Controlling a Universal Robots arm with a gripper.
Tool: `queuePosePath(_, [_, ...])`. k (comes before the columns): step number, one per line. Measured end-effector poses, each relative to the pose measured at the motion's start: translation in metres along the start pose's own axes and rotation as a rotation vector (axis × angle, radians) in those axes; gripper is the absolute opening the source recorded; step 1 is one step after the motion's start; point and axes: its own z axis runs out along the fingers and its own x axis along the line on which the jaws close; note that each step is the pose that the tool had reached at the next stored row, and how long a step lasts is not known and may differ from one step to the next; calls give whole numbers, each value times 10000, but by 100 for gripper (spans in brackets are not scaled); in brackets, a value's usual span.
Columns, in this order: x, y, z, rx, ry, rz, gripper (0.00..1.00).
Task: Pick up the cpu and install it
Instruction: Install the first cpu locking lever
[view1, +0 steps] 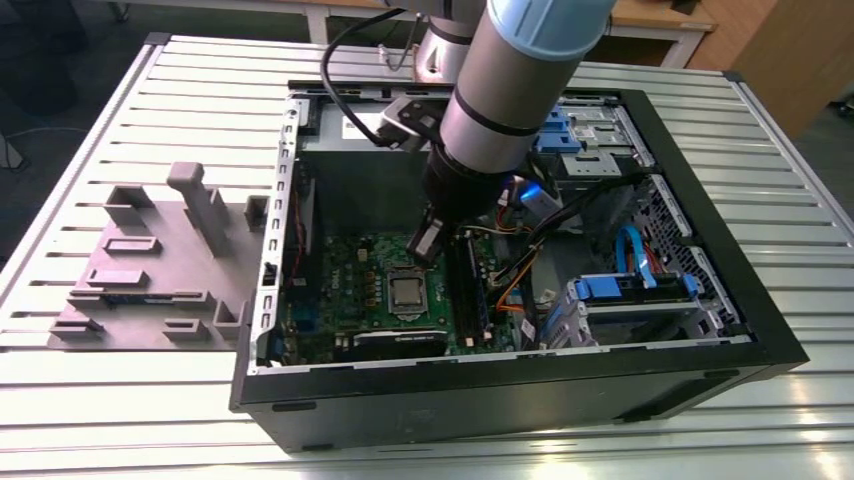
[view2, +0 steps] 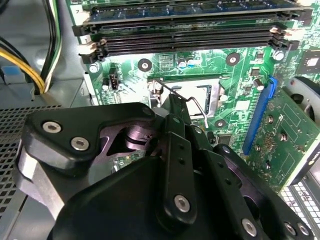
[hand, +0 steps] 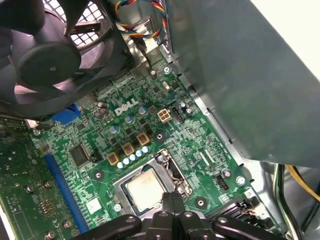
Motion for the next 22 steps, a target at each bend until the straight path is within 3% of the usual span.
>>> queuePosePath(7, [-3, -4, 2, 10, 18, 42, 10])
queuePosePath(15, [-37, -64, -2, -6, 21, 88, 10])
queuePosePath(22, [-38, -76, 50, -71, -56, 584, 10])
